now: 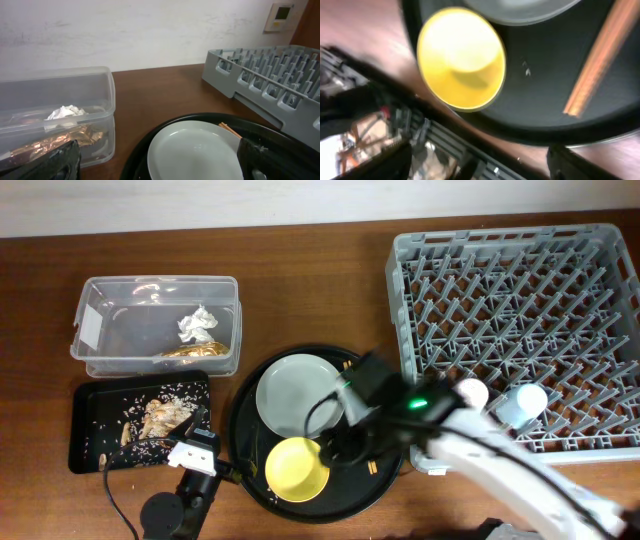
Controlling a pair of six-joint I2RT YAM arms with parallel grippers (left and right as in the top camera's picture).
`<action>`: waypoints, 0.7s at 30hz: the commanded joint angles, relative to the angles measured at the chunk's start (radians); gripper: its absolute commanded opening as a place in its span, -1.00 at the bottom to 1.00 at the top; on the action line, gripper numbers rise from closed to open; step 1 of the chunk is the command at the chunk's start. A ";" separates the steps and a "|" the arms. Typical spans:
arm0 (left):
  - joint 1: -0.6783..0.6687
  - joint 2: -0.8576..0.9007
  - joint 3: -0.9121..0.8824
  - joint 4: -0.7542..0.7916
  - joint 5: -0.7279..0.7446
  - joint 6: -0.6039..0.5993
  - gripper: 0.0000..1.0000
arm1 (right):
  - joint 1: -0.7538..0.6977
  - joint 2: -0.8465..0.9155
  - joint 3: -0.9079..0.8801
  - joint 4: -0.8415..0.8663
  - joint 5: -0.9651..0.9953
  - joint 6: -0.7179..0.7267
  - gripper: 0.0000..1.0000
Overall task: Sort waste into correct bins and load items into the dishwasher rack
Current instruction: 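Grasp the yellow bowl with the right gripper, then place the yellow bowl in the dish rack with the right gripper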
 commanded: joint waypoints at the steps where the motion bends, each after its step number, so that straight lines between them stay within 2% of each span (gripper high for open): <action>1: 0.005 -0.010 -0.008 0.002 0.001 0.013 0.99 | 0.066 0.099 -0.089 0.163 0.032 0.203 0.50; 2: 0.005 -0.010 -0.008 0.002 0.001 0.013 0.99 | 0.066 0.165 -0.107 0.222 0.061 0.248 0.33; 4: 0.005 -0.010 -0.008 0.002 0.001 0.013 0.99 | 0.065 0.232 -0.109 0.259 0.076 0.254 0.19; 8: 0.005 -0.010 -0.008 0.002 0.001 0.013 0.99 | 0.071 0.339 -0.109 0.259 0.069 0.254 -0.81; 9: 0.005 -0.010 -0.008 0.002 0.001 0.013 0.99 | 0.071 0.341 -0.109 0.246 0.073 0.247 -0.92; 12: 0.005 -0.010 -0.008 0.002 0.001 0.013 0.99 | 0.063 0.277 -0.079 0.180 0.122 0.188 -0.92; 15: 0.005 -0.010 -0.008 0.002 0.001 0.013 0.99 | 0.050 0.137 0.018 0.003 0.268 0.078 -0.92; 18: 0.005 -0.010 -0.008 0.002 0.001 0.013 0.99 | 0.014 -0.017 0.148 -0.185 0.645 0.066 -0.92; 21: 0.005 -0.010 -0.008 0.002 0.001 0.013 0.99 | -0.086 -0.123 0.214 -0.190 0.960 0.066 -0.92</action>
